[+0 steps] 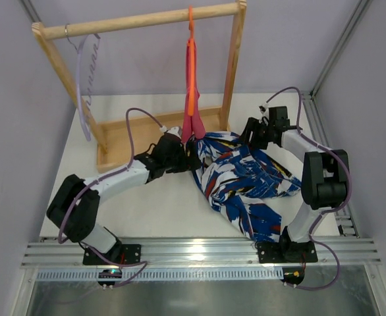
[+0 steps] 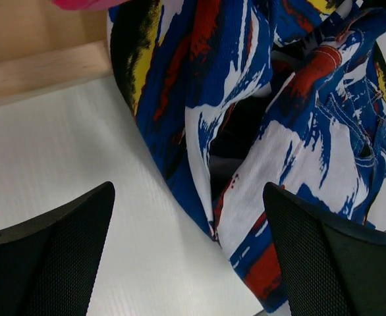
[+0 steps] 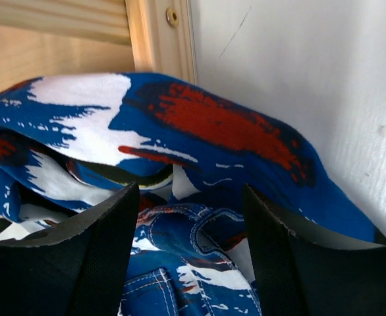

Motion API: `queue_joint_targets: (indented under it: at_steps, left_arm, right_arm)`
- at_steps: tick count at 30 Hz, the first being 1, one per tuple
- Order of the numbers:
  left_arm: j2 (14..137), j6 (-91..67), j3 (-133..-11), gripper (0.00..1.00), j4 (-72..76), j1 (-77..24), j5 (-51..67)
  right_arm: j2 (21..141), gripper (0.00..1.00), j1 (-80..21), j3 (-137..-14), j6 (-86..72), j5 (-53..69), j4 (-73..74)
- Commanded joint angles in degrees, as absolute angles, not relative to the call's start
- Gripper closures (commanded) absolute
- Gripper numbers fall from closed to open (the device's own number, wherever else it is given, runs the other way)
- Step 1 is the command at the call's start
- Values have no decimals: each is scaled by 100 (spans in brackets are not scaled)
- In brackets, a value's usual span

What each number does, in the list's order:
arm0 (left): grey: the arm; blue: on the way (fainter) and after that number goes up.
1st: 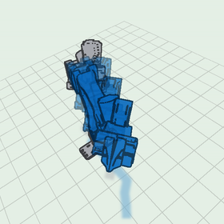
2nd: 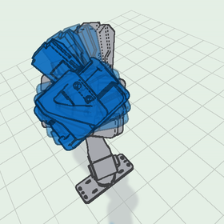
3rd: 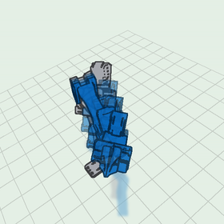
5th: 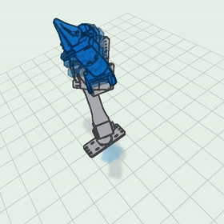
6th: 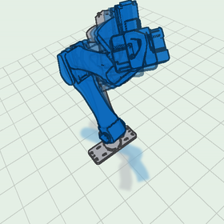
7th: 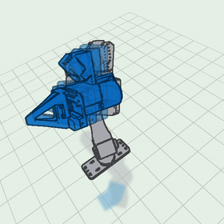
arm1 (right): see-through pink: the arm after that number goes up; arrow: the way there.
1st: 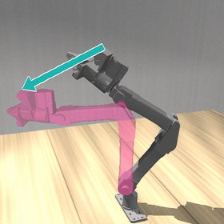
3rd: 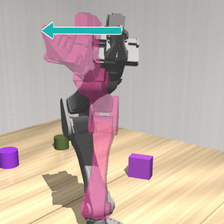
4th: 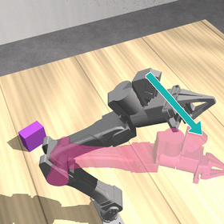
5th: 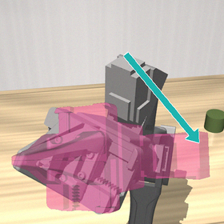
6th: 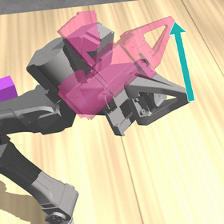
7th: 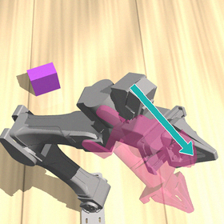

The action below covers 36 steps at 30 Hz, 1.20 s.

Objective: Place the trousers on the hanger
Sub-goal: Fold the trousers

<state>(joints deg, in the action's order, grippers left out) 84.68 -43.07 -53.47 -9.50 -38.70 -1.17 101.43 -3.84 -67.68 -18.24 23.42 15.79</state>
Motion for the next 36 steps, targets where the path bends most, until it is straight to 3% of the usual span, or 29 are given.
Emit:
queue_joint_targets:
  at_steps: [1,5,8,9,11,12,14,15,16,27,36]
  left_arm:
    - [8946,-4280,-5756,7,-185,-3841,184]
    - [9579,-4342,-6099,11,-53,-3841,237]
    - [9984,-4421,-6301,15,-26,-3841,255]
    - [10132,-4456,-6328,22,139,-3841,281]
    - [10221,-4543,-6372,40,184,-3850,325]
    - [10239,-4579,-6389,60,158,-3850,325]
    - [10152,-4553,-6468,77,-139,-3850,299]
    - [10090,-4509,-6486,92,-297,-3850,264]
    - [9864,-4465,-6486,98,-560,-3841,220]
    - [7472,-3771,-6240,100,-2855,-3850,-1624]
    - [6416,-3832,-6328,100,-4674,-3850,-3101]
  right_arm:
    - [9932,35,-404,-6478,-1811,2558,1117]
    - [9791,47,-413,-6223,-1837,2461,1019]
    - [9686,66,-396,-6135,-1811,2242,1151]
    - [9642,76,-404,-6117,-1793,2180,1177]
    - [9458,84,-413,-6117,-1775,1969,1300]
    - [9379,96,-404,-6178,-1758,1890,1353]
    - [9150,96,-404,-6354,-1749,1592,1686]
    - [9071,96,-404,-6607,-1732,1478,2009]
    - [8983,96,-404,-6740,-1705,1337,2178]
    - [7042,96,-396,-8102,-1863,-1774,3673]
    - [5705,96,-404,-8790,-1881,-2258,3938]
